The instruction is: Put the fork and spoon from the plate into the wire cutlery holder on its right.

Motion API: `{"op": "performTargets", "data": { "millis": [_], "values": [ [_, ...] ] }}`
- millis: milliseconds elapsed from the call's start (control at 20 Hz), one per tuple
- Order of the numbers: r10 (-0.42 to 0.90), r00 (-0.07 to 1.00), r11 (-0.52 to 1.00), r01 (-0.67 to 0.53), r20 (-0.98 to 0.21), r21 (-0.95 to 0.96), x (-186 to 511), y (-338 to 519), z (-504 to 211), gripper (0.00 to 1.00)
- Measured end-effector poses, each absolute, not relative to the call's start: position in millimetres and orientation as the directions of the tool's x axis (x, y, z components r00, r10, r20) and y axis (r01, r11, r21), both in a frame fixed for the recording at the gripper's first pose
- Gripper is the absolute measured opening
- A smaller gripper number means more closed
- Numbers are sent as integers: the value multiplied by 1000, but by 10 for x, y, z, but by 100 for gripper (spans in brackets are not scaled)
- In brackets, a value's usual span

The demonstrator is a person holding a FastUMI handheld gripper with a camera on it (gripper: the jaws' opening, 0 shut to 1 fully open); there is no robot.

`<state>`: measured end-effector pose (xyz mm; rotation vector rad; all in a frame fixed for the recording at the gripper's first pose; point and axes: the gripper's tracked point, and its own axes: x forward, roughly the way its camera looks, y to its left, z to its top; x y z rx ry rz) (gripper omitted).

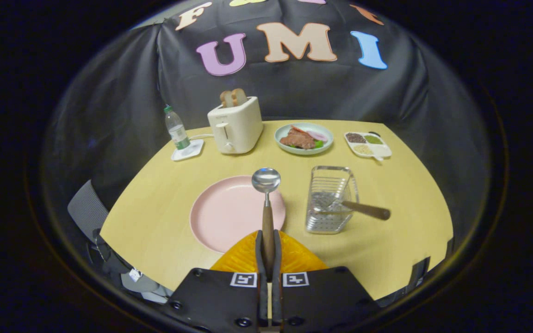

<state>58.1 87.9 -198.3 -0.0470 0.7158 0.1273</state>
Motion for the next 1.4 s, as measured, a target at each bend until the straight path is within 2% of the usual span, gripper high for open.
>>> {"op": "performTargets", "data": {
  "millis": [200,500,800,1400],
  "values": [
    [66,724,990,-133,-687,-45,644,525,-1842,6],
    [23,631,973,-192,-776,-128,596,211,-1886,6],
    [-31,526,977,-165,-850,-138,627,-16,-1973,6],
    [-43,373,937,-305,-927,-167,738,79,-2025,8]
  ]
}}
